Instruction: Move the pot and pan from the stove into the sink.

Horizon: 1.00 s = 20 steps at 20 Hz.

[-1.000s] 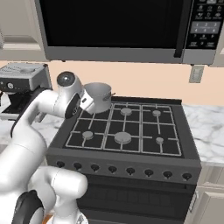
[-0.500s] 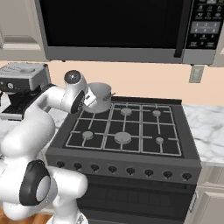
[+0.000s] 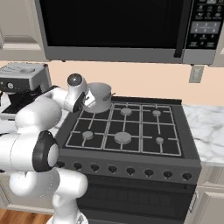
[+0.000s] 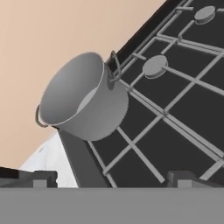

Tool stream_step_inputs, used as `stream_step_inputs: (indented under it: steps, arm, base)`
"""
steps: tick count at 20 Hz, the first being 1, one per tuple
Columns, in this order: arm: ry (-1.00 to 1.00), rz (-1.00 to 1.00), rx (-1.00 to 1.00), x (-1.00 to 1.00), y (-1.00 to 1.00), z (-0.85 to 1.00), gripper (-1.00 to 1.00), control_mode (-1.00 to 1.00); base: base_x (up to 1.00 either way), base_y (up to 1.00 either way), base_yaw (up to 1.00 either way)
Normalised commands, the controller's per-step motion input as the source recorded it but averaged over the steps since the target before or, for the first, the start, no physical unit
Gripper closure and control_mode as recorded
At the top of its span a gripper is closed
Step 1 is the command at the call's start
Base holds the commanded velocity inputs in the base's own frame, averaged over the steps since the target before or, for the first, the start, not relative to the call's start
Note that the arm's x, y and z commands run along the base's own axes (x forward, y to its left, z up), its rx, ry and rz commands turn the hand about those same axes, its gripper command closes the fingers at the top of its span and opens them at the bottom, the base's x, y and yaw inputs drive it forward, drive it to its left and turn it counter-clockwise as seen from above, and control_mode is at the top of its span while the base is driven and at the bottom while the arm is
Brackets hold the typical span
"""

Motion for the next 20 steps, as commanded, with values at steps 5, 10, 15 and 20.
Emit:
stream_step_inputs:
  steps: [5,10,15,20]
  arm:
    - [0.00,-0.01,0.04,0.31,0.05,-0.20,-1.00,-1.00]
    - [0.00,0.00,0.00,0.20,0.00,-0.09,-1.00,-1.00]
    - [0.02,0.00,0.00,0.47,0.00,-0.21,-1.00,-1.00]
    - [0.00,0.00,0.00,0.47,0.00,-0.20,-1.00,-1.00]
  base:
    - [0.00,0.00,0.00]
    - [0.00,0.00,0.00]
    - [0.00,0.00,0.00]
    - [0.00,0.00,0.00]
